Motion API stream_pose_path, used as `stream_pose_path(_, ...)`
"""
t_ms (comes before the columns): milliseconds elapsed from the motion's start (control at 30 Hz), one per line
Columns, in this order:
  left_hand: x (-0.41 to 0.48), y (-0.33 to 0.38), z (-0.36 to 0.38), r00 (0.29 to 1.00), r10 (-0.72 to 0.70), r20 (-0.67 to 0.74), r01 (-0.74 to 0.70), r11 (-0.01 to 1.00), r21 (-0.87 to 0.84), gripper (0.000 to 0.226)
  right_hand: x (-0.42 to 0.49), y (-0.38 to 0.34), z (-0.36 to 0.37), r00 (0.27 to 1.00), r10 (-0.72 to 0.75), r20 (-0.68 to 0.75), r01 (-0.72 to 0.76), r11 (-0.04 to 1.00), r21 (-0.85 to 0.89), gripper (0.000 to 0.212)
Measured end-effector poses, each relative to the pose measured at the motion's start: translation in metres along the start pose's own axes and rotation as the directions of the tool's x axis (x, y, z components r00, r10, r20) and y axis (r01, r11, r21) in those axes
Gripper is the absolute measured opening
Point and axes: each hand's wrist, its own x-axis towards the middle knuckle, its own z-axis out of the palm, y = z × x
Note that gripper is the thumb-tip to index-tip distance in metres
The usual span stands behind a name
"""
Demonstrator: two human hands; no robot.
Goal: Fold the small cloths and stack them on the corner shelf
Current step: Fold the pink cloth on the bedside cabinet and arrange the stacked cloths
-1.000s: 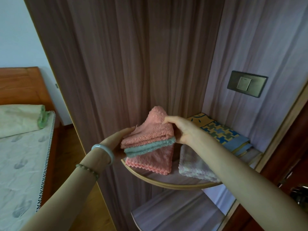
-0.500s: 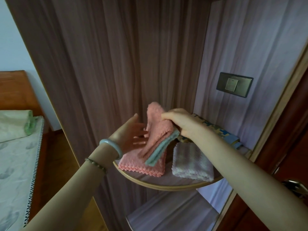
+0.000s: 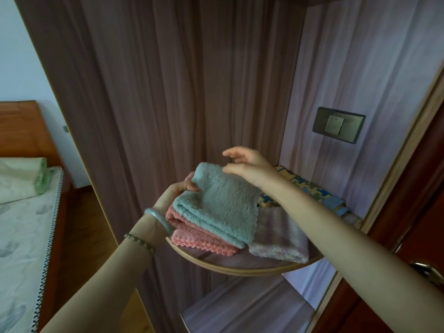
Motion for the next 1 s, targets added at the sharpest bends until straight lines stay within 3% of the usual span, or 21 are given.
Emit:
stream_pose_path(100, -0.003, 0.004, 0.002, 1.0, -0.008, 0.008, 0.008, 1.0, 0.013, 0.053, 0.003, 0.009, -0.014, 0.953, 0.231, 0.196, -0.217, 0.972, -0.092, 0.067)
stream_pose_path(167, -0.004, 0.007, 0.005, 1.0, -0.003, 0.029, 0.004, 1.0, -0.009, 0.051, -0.003, 0.013, -0.02, 0.853, 0.334, 0.401, -0.38, 0.924, 0.041, 0.042)
stream_pose_path(233, -0.004, 0.007, 0.004, 0.998, -0.015, 0.057, 0.014, 1.0, 0.011, 0.05, -0.007, 0.017, -0.022, 0.78, 0.326, 0.534, -0.466, 0.872, 0.149, 0.017)
stream_pose_path(300, -0.003, 0.009, 0.001, 0.993, -0.116, 0.017, 0.114, 0.99, 0.078, 0.052, -0.007, 0.019, -0.022, 0.799, 0.294, 0.525, -0.442, 0.879, 0.18, 0.014)
stream_pose_path(367, -0.002, 0.009, -0.004, 0.99, -0.132, -0.055, 0.139, 0.979, 0.149, 0.059, -0.006, 0.014, -0.021, 0.881, 0.235, 0.41, -0.304, 0.946, 0.112, 0.019)
stream_pose_path(467, 0.006, 0.005, -0.011, 0.986, -0.108, -0.129, 0.117, 0.991, 0.064, 0.047, -0.006, 0.003, -0.019, 0.972, 0.091, 0.218, -0.088, 0.996, -0.023, 0.03)
stream_pose_path(533, 0.013, 0.006, -0.019, 0.946, -0.188, -0.265, 0.144, 0.974, -0.176, 0.023, -0.005, 0.001, -0.017, 0.985, -0.126, 0.114, 0.14, 0.983, -0.118, 0.03)
stream_pose_path(567, 0.012, 0.006, -0.02, 0.917, -0.208, -0.34, 0.154, 0.972, -0.18, 0.025, -0.004, 0.002, -0.014, 0.963, -0.262, 0.064, 0.269, 0.94, -0.211, 0.029)
stream_pose_path(633, 0.008, -0.003, -0.031, 0.919, -0.203, -0.337, 0.225, 0.974, 0.025, 0.073, -0.007, 0.003, -0.006, 0.878, -0.479, 0.023, 0.444, 0.794, -0.414, 0.032)
stream_pose_path(667, 0.007, -0.006, -0.037, 0.923, -0.244, -0.298, 0.262, 0.965, 0.022, 0.094, -0.009, 0.005, -0.002, 0.835, -0.549, 0.034, 0.497, 0.727, -0.474, 0.036)
stream_pose_path(733, 0.006, -0.007, -0.038, 0.944, -0.248, -0.216, 0.248, 0.968, -0.026, 0.105, -0.016, 0.011, 0.007, 0.748, -0.657, 0.095, 0.598, 0.604, -0.527, 0.039)
stream_pose_path(833, 0.002, -0.006, -0.032, 0.973, -0.18, -0.144, 0.161, 0.978, -0.133, 0.088, -0.03, 0.024, 0.023, 0.616, -0.743, 0.262, 0.717, 0.392, -0.576, 0.044)
stream_pose_path(900, -0.001, -0.003, -0.024, 0.984, -0.119, -0.132, 0.102, 0.986, -0.128, 0.063, -0.038, 0.029, 0.03, 0.535, -0.763, 0.362, 0.764, 0.254, -0.592, 0.046)
stream_pose_path(967, -0.002, 0.001, -0.018, 0.983, -0.09, -0.157, 0.086, 0.996, -0.031, 0.037, -0.044, 0.033, 0.031, 0.541, -0.736, 0.406, 0.772, 0.243, -0.587, 0.044)
stream_pose_path(1000, -0.003, 0.001, -0.019, 0.98, -0.102, -0.169, 0.104, 0.995, 0.004, 0.032, -0.047, 0.034, 0.029, 0.587, -0.71, 0.388, 0.765, 0.331, -0.552, 0.05)
